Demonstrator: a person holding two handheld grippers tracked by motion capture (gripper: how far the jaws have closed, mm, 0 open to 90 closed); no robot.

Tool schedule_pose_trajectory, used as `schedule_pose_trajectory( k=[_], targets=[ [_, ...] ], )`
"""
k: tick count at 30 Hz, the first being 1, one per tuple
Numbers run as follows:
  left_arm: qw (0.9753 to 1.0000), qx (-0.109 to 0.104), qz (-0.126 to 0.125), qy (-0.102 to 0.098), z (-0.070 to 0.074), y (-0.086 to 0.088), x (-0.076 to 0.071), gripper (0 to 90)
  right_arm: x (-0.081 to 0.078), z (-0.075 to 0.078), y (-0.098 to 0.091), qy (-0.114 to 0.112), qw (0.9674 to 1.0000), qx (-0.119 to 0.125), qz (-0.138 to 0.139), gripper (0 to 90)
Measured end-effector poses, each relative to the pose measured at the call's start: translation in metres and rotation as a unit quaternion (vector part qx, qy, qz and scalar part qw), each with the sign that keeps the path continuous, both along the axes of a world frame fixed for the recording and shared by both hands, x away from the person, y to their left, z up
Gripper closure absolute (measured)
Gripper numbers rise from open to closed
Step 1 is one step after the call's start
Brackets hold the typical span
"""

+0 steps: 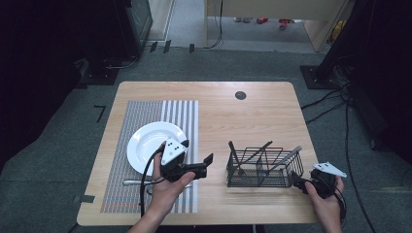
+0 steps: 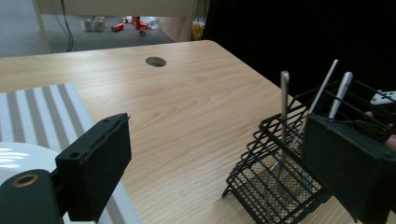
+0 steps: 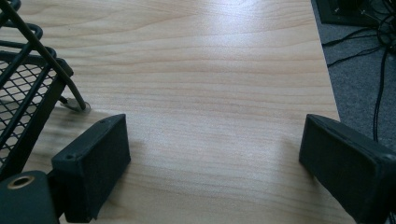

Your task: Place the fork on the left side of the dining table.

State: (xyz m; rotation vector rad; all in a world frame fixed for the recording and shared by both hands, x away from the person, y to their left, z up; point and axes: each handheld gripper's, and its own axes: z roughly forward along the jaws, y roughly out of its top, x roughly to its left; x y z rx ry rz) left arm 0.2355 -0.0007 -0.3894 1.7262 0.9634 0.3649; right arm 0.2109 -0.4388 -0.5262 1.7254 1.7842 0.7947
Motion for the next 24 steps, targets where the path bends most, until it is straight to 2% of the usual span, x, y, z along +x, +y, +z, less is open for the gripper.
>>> schedule_pose_trajectory(
  k=[19,20,21,24],
  targets=[
    [0.999,-0.006,-0.043,-0.001,0.008,-0.034,0.0,9.4,0.0,0.0,0.0,0.0,1.0,0.001,-0.001,8.2],
    [0.9989,-0.007,-0.045,-0.001,0.008,-0.035,0.0,9.8,0.0,0.0,0.0,0.0,1.0,0.0,0.0,8.2],
    [0.999,-0.006,-0.045,-0.001,0.008,-0.037,0.0,14.0,0.0,0.0,0.0,0.0,1.0,0.0,0.0,8.2],
    [0.9985,-0.006,-0.054,0.003,0.008,-0.042,0.003,14.8,0.0,0.0,0.0,0.0,1.0,0.001,-0.001,8.2]
  ],
)
